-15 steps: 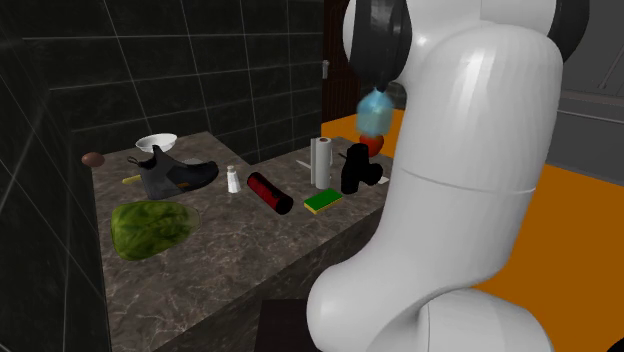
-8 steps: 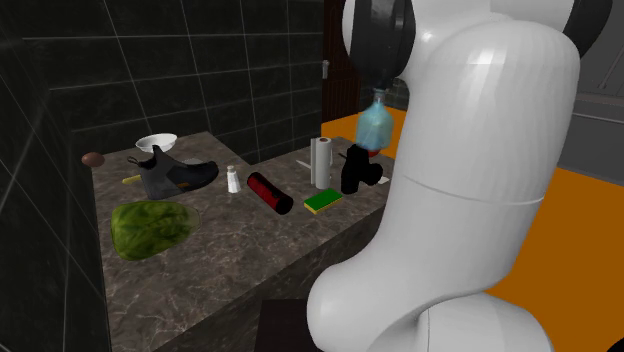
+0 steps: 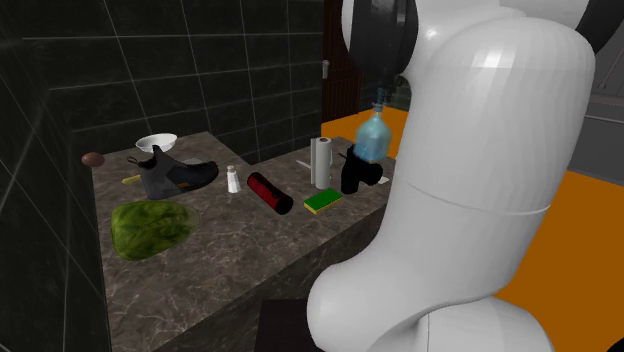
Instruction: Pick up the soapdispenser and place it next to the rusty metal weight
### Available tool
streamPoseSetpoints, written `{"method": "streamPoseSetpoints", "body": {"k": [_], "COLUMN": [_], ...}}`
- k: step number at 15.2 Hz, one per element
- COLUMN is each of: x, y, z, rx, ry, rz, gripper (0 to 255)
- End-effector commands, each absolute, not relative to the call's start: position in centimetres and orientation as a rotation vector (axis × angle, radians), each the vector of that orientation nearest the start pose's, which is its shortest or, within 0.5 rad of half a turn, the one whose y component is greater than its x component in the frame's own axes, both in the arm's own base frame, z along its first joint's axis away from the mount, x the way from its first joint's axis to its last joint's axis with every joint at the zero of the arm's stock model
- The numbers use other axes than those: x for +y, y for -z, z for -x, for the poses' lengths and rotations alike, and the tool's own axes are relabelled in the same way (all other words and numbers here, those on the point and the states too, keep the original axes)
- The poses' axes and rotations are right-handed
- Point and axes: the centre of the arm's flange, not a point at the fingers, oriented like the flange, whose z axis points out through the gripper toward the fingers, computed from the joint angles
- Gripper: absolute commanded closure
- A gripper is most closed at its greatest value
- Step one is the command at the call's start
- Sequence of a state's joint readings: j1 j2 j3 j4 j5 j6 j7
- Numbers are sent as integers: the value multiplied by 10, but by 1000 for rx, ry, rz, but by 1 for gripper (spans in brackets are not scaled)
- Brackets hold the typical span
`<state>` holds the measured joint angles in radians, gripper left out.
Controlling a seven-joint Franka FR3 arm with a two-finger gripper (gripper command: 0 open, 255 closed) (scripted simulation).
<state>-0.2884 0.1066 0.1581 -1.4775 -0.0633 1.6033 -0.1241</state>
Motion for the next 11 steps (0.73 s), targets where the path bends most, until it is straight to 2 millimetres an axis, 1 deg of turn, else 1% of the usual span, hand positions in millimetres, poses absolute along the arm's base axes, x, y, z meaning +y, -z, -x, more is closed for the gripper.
{"method": "streamPoseSetpoints", "body": {"k": [1, 11], "x": [-88, -88], "y": [-601, -548], "z": [-584, -584], "rx": [9, 9], "ry": [25, 25], "rz": [3191, 3191], "gripper": [255, 255]}}
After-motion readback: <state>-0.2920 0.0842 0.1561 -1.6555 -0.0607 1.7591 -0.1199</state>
